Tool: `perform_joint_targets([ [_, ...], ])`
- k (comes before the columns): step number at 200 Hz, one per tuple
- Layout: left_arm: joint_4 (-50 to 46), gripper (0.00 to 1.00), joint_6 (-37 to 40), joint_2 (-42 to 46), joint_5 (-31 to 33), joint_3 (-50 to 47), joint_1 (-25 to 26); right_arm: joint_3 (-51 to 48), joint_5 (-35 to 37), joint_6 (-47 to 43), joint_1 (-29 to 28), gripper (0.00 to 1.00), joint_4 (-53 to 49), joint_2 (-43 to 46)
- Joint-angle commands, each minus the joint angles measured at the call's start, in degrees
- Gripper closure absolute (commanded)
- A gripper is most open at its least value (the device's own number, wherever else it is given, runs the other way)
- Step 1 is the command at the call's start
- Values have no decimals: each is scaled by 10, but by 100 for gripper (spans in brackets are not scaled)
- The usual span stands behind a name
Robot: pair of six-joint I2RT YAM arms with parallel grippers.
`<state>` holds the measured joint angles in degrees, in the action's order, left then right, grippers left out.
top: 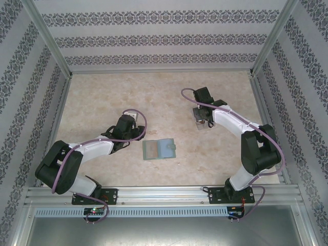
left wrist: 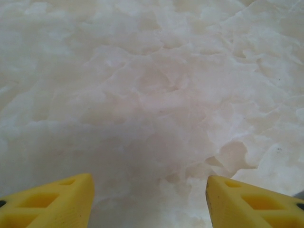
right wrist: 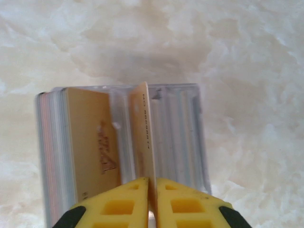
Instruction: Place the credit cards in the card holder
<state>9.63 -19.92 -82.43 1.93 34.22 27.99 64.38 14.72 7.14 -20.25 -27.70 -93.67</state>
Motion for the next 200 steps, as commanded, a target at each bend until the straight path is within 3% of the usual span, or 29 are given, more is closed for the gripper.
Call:
perform_joint_targets([
  [1,-8,36,-8,-2,0,12,-5,14,-9,6,-8,92,-27,23],
  [75,-10,36,-15,4,-3,10,-5,-61,-98,50,-33,96,-31,212],
  [101,25,36,-22,27,9,-19,-5,-79,-238,74,-67,95,-56,225],
  [145,23,37,-16,50,46,-33,-4,-172,-484,203,-134,96,110,177],
  [151,21,37,-16,51,50,-31,-4,-181,-497,214,-143,100,127,165],
  [200,27,37,-17,54,47,-35,-4,-196,-570,250,-150,100,185,68],
])
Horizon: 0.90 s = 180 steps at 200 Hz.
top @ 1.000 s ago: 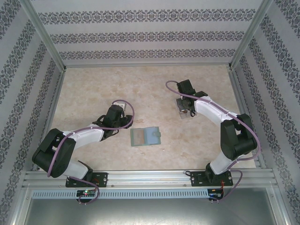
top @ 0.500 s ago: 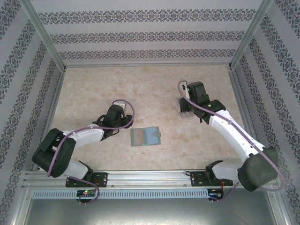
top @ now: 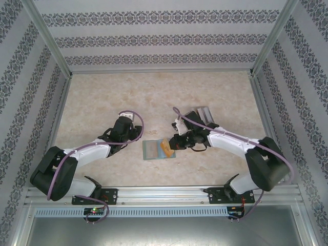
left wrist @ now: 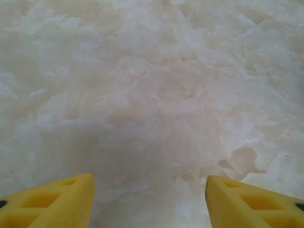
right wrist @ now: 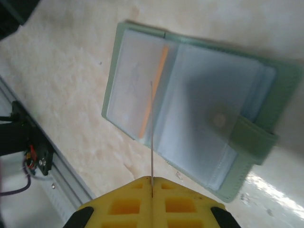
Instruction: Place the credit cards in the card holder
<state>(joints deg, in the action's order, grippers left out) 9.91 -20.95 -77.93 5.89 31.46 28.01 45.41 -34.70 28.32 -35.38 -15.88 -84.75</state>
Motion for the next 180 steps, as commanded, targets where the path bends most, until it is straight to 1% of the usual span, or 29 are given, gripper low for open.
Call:
perform_joint_targets([
  [1,24,37,-7,9,7,-7,-4,-6,-76,39,1,100,69,-22],
  [13,23,37,-6,9,2,-7,-4,-2,-91,41,1,100,78,-41],
  [26,25,37,-8,11,11,-12,-5,6,-99,45,-1,100,77,-61],
  [61,21,37,-9,12,12,-9,-5,8,-61,49,-3,100,80,-85],
  [110,19,37,-10,11,18,-9,-4,-10,-57,66,8,100,100,-93],
  [144,10,37,-11,8,18,-3,-5,-34,-48,87,17,100,136,-87],
  [161,12,37,-13,9,29,-7,-5,-37,-53,95,24,100,141,-90],
  [180,5,37,-12,7,26,0,-5,-42,-42,92,20,100,147,-88],
])
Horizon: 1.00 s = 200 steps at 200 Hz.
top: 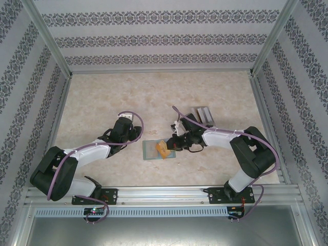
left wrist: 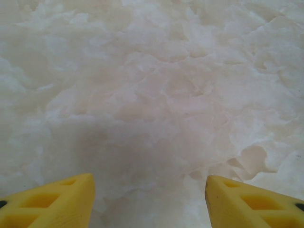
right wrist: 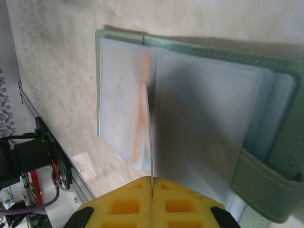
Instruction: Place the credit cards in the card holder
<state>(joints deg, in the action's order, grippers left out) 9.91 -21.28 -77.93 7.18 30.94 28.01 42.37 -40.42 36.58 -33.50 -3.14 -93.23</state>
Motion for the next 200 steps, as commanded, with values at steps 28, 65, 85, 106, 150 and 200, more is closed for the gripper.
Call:
perform_joint_targets([
  [28,7,37,-12,4,17,3,-5,-4,-2,26,-5,100,45,-32],
  [65,-1,37,-13,4,19,6,-4,-5,15,60,-17,96,79,-52],
  [85,0,37,-14,2,20,7,-4,-22,20,97,-20,93,123,-51],
  [106,-4,37,-16,1,17,10,-4,-27,21,127,-20,92,151,-58],
  [150,-9,37,-18,-3,19,13,-5,-38,17,154,-28,87,175,-60],
  [200,-17,37,-20,-8,26,17,-5,-40,5,170,-39,82,196,-79],
])
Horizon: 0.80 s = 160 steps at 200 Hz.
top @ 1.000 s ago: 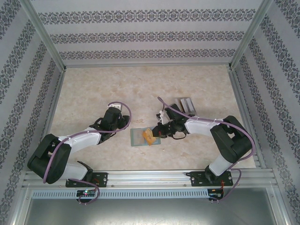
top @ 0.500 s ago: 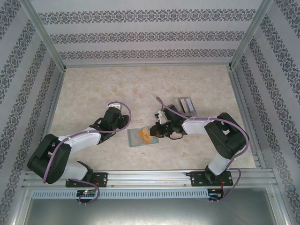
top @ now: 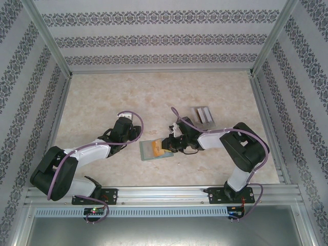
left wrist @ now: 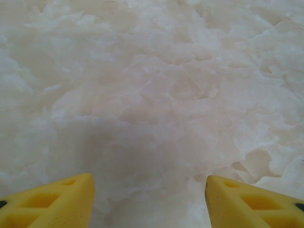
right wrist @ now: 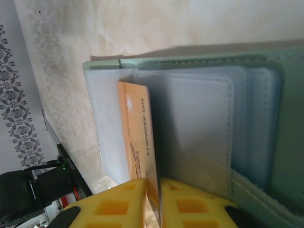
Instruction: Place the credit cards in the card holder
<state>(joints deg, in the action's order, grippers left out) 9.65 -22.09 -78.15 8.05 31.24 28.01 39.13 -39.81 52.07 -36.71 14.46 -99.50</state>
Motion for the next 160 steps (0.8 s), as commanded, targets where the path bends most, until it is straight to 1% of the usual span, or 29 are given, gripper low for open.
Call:
perform_joint_targets([
  [1,-14,37,-12,-6,18,14,-5,-8,-1,16,-7,82,20,-16],
  [18,-16,37,-12,-8,19,17,-5,-13,7,16,-10,81,24,-10],
  [43,-18,37,-12,-6,20,16,-4,1,7,-6,-9,81,-6,-14],
  [69,-22,37,-11,-10,18,21,-5,3,8,-19,-11,74,-15,-18],
  [91,-23,37,-12,-9,24,19,-5,10,-7,-21,-13,75,-16,-28],
  [112,-26,37,-13,-14,22,23,-5,9,12,-36,-17,75,-34,-18],
  [117,-28,37,-13,-14,22,25,-5,11,15,-43,-16,77,-41,-18],
  [126,-31,37,-17,-14,27,24,-4,18,12,-53,-15,86,-51,-24],
  [134,-30,37,-20,-14,32,23,-4,24,1,-53,-16,90,-50,-31],
  [160,-32,37,-22,-14,32,24,-4,39,-9,-43,-36,91,-40,-48],
])
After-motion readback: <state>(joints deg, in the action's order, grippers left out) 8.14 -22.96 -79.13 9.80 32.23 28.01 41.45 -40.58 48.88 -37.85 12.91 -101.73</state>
